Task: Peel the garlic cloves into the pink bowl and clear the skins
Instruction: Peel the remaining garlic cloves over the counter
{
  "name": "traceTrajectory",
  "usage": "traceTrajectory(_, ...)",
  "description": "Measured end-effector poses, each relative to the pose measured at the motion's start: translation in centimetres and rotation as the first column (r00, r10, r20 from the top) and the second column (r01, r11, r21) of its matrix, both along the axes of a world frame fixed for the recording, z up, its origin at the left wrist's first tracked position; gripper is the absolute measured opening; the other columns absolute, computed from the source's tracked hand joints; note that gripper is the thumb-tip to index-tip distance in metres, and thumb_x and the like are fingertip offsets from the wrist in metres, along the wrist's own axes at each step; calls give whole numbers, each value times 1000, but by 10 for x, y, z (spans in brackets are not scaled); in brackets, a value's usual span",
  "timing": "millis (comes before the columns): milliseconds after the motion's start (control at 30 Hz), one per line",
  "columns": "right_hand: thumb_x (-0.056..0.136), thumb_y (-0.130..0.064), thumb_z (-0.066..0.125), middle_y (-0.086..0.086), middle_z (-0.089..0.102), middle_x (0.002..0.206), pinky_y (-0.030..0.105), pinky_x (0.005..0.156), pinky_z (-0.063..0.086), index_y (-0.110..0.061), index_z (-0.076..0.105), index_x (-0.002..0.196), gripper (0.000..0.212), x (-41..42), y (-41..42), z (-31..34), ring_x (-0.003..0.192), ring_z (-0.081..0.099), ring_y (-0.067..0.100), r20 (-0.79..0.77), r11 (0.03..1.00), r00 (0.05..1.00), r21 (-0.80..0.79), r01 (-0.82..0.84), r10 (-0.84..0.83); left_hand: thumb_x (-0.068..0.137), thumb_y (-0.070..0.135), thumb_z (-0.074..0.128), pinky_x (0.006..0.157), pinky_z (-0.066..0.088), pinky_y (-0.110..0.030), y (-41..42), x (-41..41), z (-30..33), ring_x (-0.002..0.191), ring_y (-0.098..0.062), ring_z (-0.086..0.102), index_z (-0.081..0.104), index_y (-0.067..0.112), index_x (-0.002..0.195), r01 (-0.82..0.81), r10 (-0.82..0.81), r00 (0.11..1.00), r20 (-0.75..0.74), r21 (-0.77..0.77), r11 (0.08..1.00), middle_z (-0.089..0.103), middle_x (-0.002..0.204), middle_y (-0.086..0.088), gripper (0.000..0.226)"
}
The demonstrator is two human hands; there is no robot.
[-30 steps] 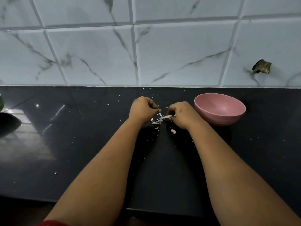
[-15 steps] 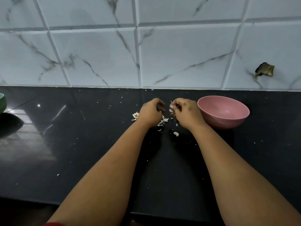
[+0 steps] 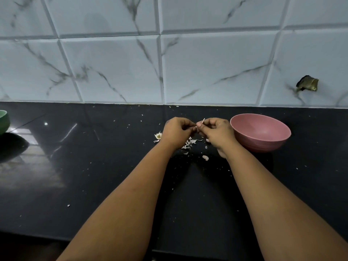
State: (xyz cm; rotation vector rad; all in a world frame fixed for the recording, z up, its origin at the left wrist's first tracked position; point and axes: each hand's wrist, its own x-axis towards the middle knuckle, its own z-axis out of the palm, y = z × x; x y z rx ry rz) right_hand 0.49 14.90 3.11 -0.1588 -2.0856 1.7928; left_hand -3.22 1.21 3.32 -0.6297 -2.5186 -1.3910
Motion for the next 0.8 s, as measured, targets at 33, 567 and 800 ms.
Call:
traceTrajectory(33,85,-17,72,3,69,73,17,59,51,-13,64,76,13,0,0,1,63,64,10,36,996,999,-87,-31,34,86,16,71,75,57,-33,1,0,-1,75,-17,70,77,15,84,6,-7,1000,-30,-45,999,73,73,-3,6)
traceTrajectory(567,81,-11,72,3,71,88,23,70,47,-13,75,90,10,1,7,8,74,63,14,-231,720,970,659,217,-80,81,5,52,87,49,-27,-1,-5,-1,95,-14,62,65,17,112,-163,163,987,3,-61,985,70,95,8,36)
traceTrajectory(800,77,-2,68,8,69,83,29,69,48,-11,73,77,11,-8,9,2,75,62,21,-320,656,944,696,292,-81,86,17,58,75,46,-23,-3,-8,1,91,-13,64,67,17,100,-253,252,968,18,54,966,67,84,12,17)
